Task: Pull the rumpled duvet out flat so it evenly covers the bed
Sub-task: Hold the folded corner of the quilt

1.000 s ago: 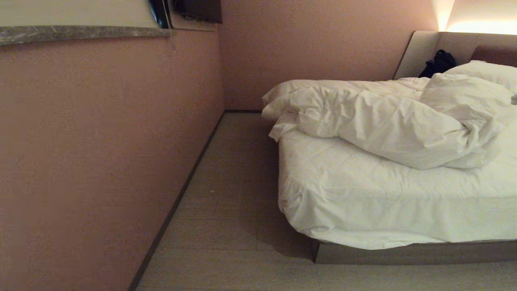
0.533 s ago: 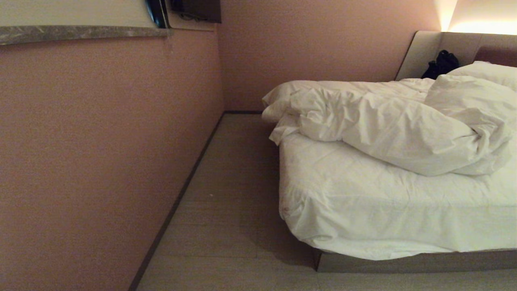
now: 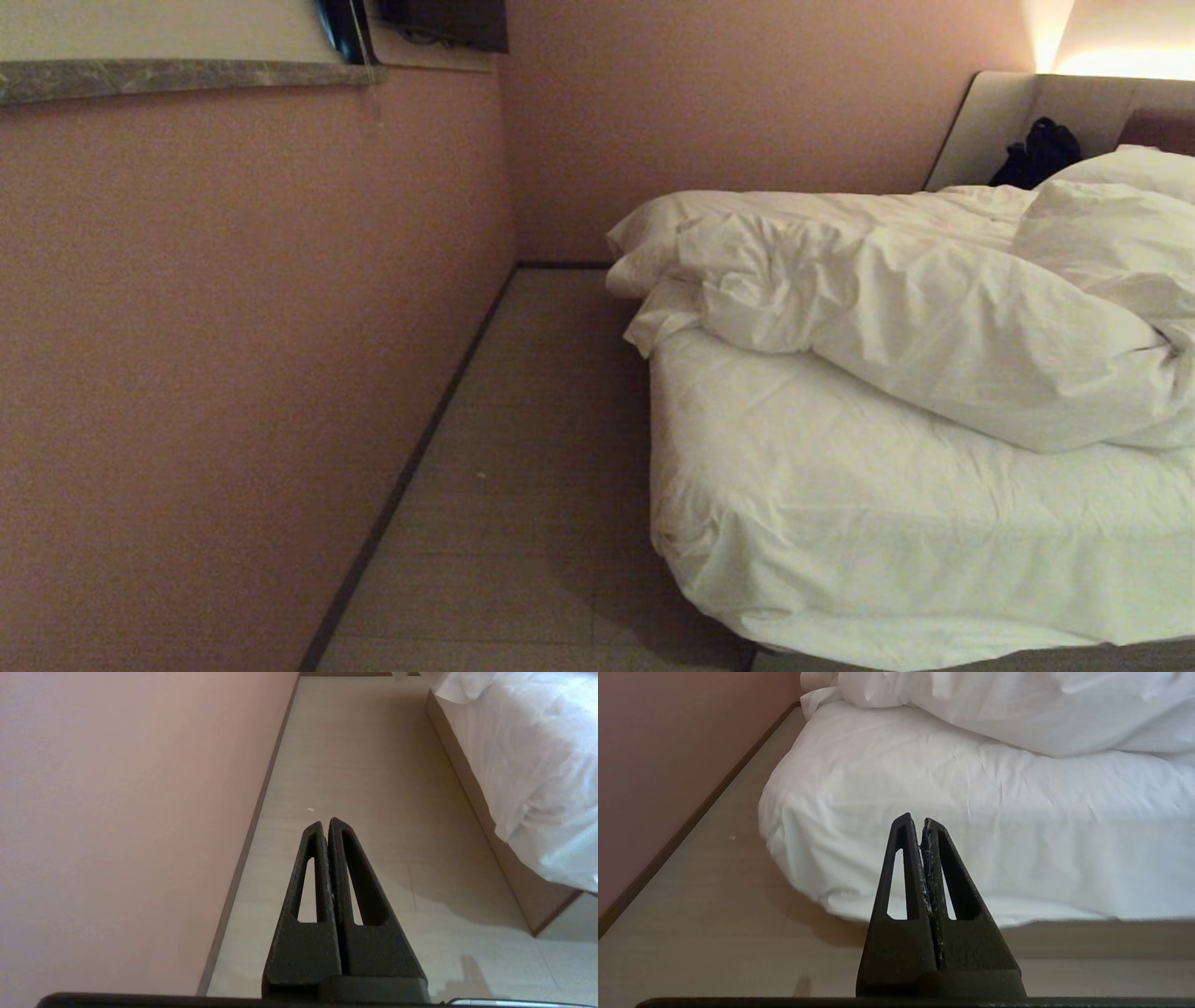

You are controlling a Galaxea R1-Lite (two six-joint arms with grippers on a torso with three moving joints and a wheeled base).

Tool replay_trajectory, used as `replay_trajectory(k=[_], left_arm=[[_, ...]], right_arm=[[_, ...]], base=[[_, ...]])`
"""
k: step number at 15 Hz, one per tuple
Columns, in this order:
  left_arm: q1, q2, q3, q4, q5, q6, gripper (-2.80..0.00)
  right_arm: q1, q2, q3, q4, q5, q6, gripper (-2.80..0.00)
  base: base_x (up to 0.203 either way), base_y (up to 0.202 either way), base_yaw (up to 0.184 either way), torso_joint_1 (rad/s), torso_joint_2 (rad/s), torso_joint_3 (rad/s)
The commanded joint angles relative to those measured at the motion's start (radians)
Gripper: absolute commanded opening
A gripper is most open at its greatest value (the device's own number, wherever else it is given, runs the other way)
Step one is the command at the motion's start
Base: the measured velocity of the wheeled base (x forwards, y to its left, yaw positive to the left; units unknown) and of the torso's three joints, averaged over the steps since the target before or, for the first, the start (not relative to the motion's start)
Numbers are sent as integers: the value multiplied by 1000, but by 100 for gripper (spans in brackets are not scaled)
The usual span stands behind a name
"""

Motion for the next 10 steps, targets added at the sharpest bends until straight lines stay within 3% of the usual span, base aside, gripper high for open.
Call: replay_trajectory(k=[1,7,10], left_arm=[[1,0,-1,1,0,-1,-280],[1,1,1,1,-3,2,-280],[1,1,1,1,-3,8,-280]], right_arm=[[0,1,0,0,0,0,-280],[0,1,0,0,0,0,-280],[0,1,0,0,0,0,-280]], base=[[199,0,-2,1,5,5],[183,0,0,3,1,2],[0,0,0,0,0,0]])
